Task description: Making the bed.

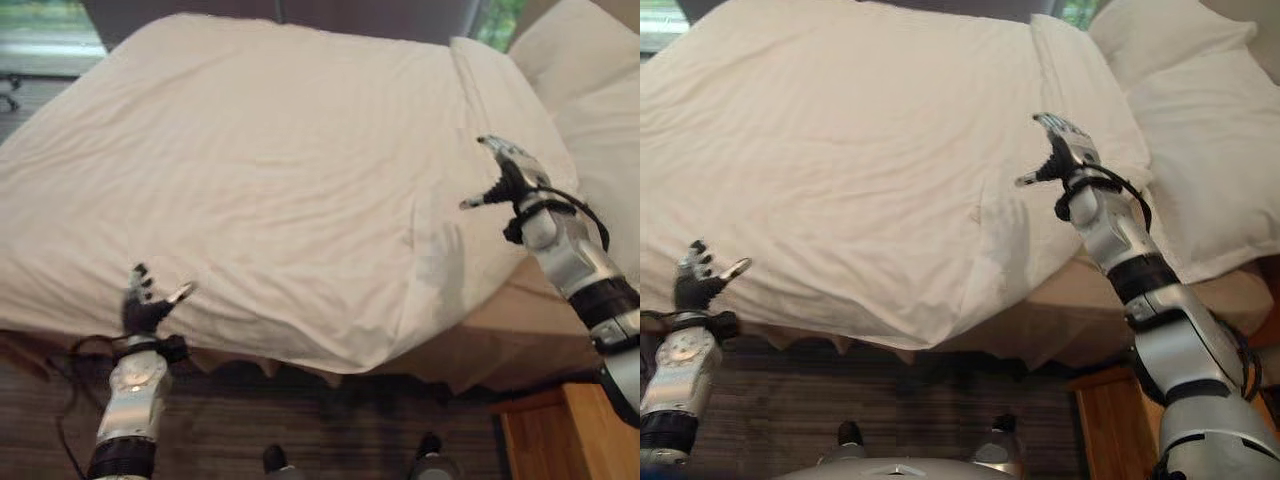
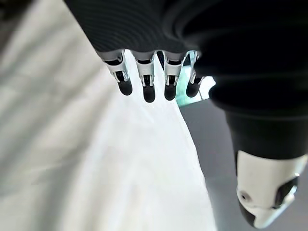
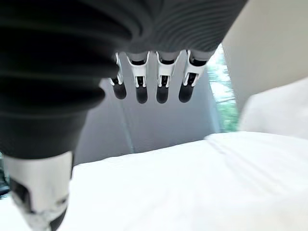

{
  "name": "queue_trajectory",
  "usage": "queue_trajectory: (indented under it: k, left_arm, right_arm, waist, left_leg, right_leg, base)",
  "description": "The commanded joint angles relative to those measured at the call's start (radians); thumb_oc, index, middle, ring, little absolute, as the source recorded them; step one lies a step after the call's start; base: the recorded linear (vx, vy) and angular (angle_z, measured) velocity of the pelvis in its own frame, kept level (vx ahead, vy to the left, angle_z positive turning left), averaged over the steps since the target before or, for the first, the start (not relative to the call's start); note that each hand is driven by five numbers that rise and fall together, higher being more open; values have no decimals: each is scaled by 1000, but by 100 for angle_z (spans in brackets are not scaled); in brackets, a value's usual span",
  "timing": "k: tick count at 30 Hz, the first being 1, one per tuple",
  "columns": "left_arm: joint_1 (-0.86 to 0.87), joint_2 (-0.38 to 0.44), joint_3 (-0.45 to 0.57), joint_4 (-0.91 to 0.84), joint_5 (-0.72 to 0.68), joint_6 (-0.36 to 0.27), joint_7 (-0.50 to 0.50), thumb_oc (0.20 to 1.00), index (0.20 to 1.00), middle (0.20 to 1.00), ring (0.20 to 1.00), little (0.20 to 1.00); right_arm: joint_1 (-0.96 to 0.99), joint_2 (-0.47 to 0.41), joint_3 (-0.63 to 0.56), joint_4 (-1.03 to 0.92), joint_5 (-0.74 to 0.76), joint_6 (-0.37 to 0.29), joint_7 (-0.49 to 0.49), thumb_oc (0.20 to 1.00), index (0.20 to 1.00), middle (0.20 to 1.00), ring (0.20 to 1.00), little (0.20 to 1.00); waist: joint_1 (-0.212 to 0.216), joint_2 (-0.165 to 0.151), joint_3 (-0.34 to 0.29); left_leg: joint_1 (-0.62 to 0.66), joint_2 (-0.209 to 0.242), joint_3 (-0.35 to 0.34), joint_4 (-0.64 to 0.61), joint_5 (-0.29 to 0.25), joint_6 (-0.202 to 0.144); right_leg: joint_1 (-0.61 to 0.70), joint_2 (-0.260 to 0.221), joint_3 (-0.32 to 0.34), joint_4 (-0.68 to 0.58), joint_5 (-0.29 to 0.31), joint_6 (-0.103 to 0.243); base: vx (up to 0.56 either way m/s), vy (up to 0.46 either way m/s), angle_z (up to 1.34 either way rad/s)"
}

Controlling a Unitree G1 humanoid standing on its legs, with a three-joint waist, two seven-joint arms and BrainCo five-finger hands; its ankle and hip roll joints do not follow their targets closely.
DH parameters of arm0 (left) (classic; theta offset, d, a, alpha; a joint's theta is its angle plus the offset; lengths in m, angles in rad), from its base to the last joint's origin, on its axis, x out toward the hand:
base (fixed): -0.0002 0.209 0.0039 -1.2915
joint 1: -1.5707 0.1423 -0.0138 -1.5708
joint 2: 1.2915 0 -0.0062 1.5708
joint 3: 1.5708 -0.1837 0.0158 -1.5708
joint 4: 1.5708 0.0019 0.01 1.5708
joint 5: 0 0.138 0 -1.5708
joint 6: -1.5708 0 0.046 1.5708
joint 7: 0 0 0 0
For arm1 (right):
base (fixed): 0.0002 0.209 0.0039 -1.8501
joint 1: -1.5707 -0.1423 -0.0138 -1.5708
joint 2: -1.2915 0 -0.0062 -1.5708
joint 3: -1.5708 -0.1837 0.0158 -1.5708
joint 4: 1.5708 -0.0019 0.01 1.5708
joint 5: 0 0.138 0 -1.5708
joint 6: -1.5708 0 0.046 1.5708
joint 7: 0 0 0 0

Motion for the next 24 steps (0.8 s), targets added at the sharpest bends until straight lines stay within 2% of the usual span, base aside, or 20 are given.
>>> queue_trajectory:
  k: [1, 2, 8, 9, 12, 15, 24]
  left_arm:
    - [-3, 126, 54, -33, -61, -71, -7, 1000, 1000, 1000, 1000, 1000]
    - [-3, 125, 56, -32, -63, -72, -9, 1000, 1000, 1000, 1000, 1000]
    - [35, 139, 77, -30, -122, -97, -37, 1000, 1000, 1000, 1000, 1000]
    - [36, 136, 78, -30, -123, -97, -37, 1000, 1000, 1000, 1000, 1000]
    - [61, 118, 92, -38, -142, -100, -43, 1000, 1000, 1000, 1000, 1000]
    - [80, 103, 94, -52, -152, -102, -61, 1000, 1000, 1000, 1000, 1000]
    - [114, 90, 99, -119, -142, -102, -93, 1000, 1000, 1000, 1000, 1000]
  right_arm:
    - [-183, 14, 27, 66, -15, -17, -15, 1000, 1000, 1000, 1000, 1000]
    - [-188, 15, 31, 68, -14, -18, -16, 1000, 1000, 1000, 1000, 1000]
    - [-305, -31, 96, 141, -14, -23, -44, 1000, 1000, 1000, 1000, 1000]
    - [-308, -31, 100, 143, -13, -24, -45, 1000, 1000, 1000, 1000, 1000]
    - [-336, -59, 121, 142, -26, -19, -48, 1000, 1000, 1000, 1000, 1000]
    - [-361, -95, 150, 145, -34, -17, -43, 1000, 1000, 1000, 1000, 1000]
    - [-376, -182, 175, 130, -52, -10, -43, 1000, 1000, 1000, 1000, 1000]
  waist:
    - [34, -36, 43]
    - [30, -35, 39]
    - [56, 36, 92]
    - [57, 41, 88]
    - [52, 62, 95]
    - [41, 98, 97]
    - [5, 134, 97]
  left_leg:
    - [120, 58, 31, 3, -105, -107]
    - [113, 59, 29, 4, -104, -107]
    - [-46, 95, -10, 3, -37, -132]
    - [-47, 101, -8, 3, -41, -132]
    - [-89, 107, -7, 3, -19, -132]
    - [-123, 125, 9, 3, -3, -132]
    - [-132, 143, 42, 3, 17, -132]
  right_leg:
    - [-163, -70, 39, 0, 83, 49]
    - [-167, -70, 38, 0, 83, 49]
    - [-271, -51, 38, 0, 72, 49]
    - [-273, -46, 38, 1, 67, 49]
    - [-307, -42, 40, 0, 69, 49]
    - [-346, -35, 46, 5, 62, 49]
    - [-385, -18, 67, 14, 58, 44]
  base:
    - [30, -15, 15]
    - [-22, -29, 11]
    - [-16, -50, 21]
    - [2, -56, 14]
    - [-9, -19, 3]
    - [-21, -21, -5]
    - [-32, -15, -7]
